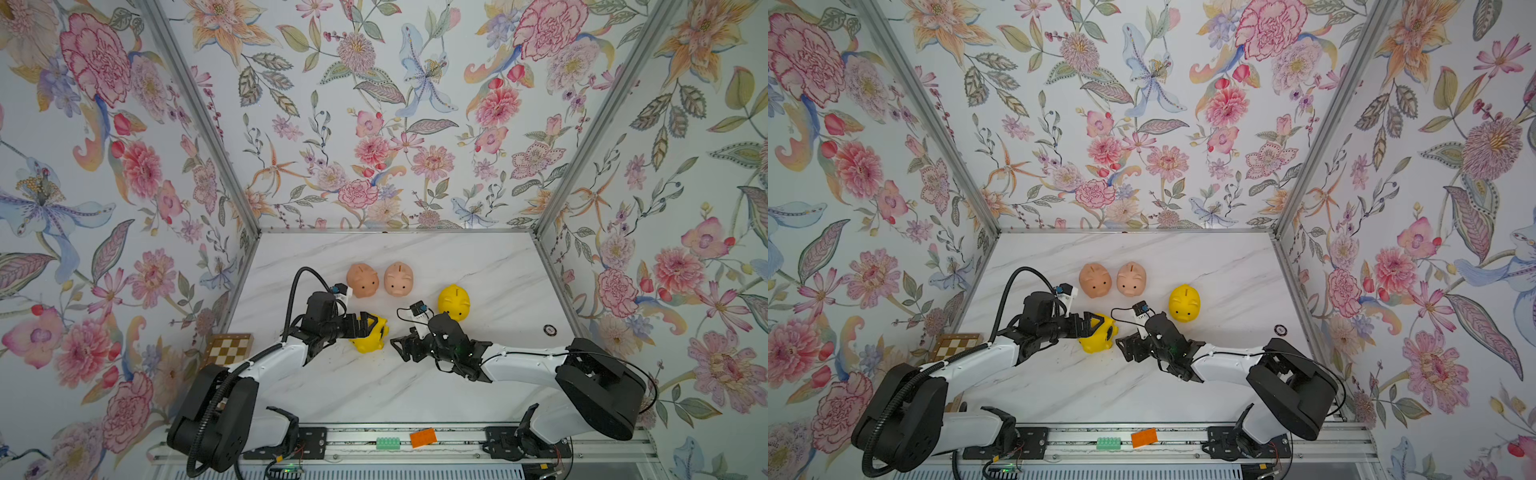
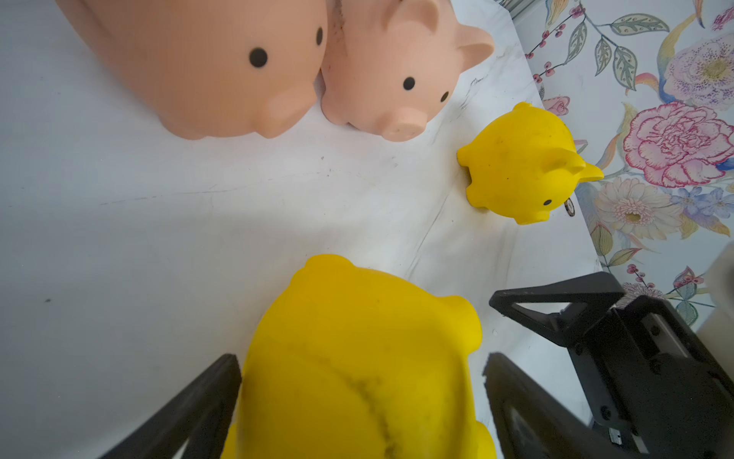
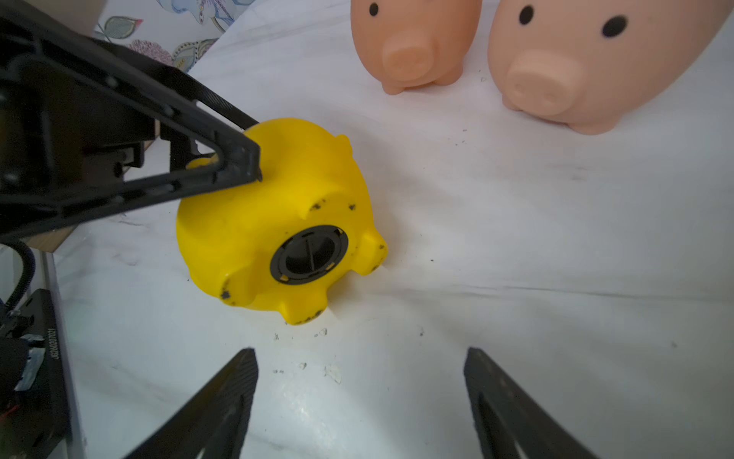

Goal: Open piggy banks
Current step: Adjust the piggy bank at the center of the board.

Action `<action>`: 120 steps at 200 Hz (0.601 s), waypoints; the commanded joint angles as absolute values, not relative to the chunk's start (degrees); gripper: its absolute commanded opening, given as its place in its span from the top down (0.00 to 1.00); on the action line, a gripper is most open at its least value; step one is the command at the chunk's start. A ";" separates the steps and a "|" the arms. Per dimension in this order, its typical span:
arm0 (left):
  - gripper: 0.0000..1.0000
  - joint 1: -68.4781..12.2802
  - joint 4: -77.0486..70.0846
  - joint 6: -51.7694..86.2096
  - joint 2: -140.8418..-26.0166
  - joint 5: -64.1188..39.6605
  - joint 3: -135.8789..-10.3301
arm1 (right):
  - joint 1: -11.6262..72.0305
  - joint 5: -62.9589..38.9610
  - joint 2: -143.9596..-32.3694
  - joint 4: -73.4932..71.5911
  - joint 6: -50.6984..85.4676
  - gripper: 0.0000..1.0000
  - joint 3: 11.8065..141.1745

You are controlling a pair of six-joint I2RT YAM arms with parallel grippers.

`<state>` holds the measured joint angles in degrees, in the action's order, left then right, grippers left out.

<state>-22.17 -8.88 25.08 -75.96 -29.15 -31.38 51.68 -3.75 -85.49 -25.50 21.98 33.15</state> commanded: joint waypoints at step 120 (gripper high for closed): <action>0.01 -22.51 -24.24 28.88 -82.69 -31.20 -24.58 | 46.21 -14.85 -92.14 -41.27 28.59 0.37 31.55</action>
